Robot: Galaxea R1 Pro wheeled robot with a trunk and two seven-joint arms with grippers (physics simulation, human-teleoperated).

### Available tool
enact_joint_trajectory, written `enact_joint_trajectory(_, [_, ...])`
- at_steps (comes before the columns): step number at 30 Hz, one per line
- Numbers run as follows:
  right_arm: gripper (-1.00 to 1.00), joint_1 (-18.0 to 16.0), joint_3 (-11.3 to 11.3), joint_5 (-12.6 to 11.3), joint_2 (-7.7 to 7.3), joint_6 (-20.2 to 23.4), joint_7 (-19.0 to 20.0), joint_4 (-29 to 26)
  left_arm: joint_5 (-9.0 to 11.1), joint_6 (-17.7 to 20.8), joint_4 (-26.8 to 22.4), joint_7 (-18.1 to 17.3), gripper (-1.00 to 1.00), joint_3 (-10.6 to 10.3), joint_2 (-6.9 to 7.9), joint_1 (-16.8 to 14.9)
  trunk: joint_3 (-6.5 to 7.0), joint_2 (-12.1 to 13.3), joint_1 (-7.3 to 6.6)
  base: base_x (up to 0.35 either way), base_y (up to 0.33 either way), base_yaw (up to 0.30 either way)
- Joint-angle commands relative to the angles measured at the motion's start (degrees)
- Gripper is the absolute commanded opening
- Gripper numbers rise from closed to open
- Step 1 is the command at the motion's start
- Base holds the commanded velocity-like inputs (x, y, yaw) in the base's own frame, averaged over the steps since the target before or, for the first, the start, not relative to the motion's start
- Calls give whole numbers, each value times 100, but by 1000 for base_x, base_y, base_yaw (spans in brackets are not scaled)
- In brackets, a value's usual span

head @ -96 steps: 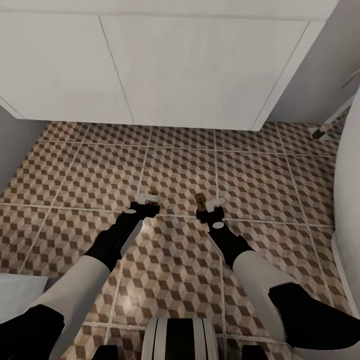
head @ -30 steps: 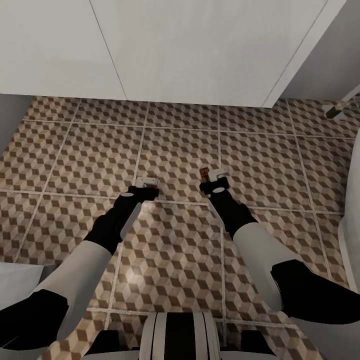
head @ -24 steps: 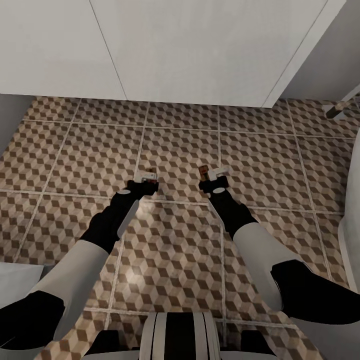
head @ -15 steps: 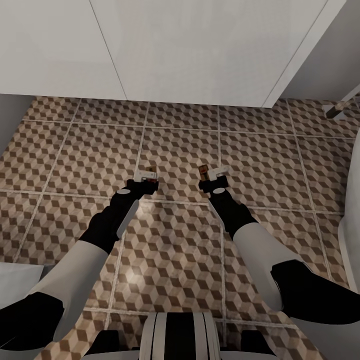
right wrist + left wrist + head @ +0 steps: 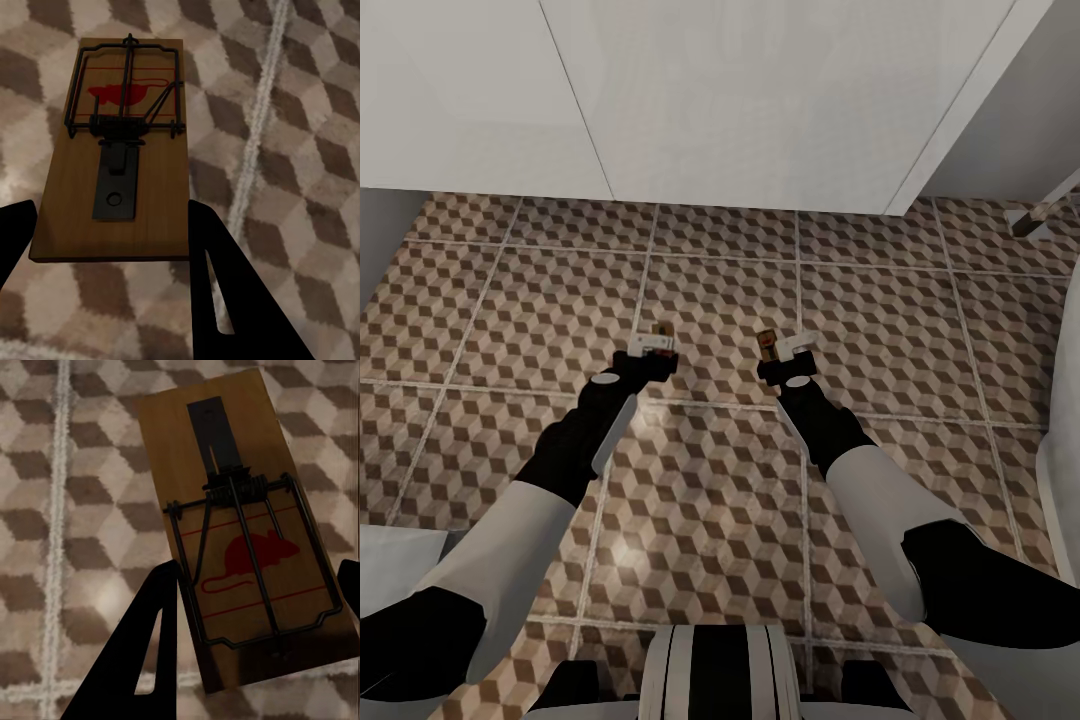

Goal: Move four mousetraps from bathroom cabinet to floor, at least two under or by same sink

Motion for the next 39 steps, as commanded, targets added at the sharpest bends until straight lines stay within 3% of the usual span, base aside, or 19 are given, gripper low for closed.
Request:
enact_joint_trajectory(1, [-100,-1,15,44,0,50,-13,-7,52,24,-43,53,-100,-14,6,-3,-3,-1,-1,0,0,0])
enact_joint_trajectory(7, [-100,-1,19,38,0,48,-13,-7,52,28,-174,53,-100,-14,11,-3,-3,-1,-1,0,0,0])
enact_joint_trajectory(31, [-100,-1,24,36,0,-92,-13,37,44,24,-175,53,-100,-16,12,6,-535,-33,61,0,0,0])
enact_joint_trajectory(34, [-100,4,24,31,0,-498,-13,49,44,17,-206,53,-100,-15,12,6,-601,-37,69,0,0,0])
enact_joint_trajectory(39, [-100,1,24,34,0,-1108,-13,386,44,-14,-213,46,-100,-14,12,13,-601,-44,82,0,0,0])
